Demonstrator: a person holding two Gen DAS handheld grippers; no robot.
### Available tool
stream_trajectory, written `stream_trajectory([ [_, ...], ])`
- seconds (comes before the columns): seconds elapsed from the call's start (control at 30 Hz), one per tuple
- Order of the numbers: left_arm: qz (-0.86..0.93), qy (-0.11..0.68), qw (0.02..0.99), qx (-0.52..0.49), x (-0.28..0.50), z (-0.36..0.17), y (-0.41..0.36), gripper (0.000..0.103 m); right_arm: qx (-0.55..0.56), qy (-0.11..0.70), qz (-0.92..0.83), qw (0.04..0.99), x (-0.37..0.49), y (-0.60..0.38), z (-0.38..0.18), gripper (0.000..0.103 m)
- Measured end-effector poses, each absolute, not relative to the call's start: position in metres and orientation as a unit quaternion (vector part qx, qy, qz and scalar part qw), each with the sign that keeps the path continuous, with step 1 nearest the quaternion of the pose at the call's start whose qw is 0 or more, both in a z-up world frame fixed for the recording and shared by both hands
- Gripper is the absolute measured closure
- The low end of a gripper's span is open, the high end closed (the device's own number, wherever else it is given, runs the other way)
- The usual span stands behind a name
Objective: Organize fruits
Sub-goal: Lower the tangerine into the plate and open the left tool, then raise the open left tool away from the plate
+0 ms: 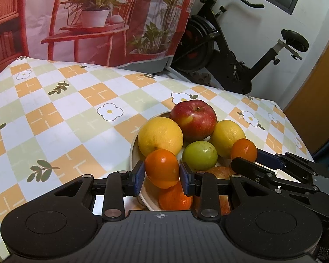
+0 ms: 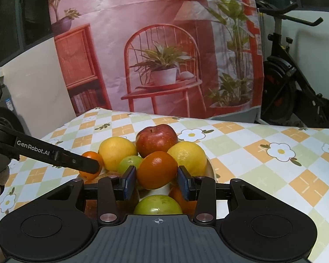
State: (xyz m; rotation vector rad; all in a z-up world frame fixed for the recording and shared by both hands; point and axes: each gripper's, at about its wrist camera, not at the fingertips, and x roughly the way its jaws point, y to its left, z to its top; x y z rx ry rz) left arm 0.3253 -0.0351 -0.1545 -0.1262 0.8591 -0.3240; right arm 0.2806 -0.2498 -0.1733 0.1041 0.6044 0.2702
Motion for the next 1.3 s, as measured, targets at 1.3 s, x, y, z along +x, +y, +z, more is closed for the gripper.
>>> stream_trajectory([
  [1.3, -0.144, 0.376, 0.915, -0.032, 0.254, -0.131, -0.029, 0.061, 0.078, 0.3, 0.083, 0.947, 0.188, -0.249, -0.166, 0.064],
])
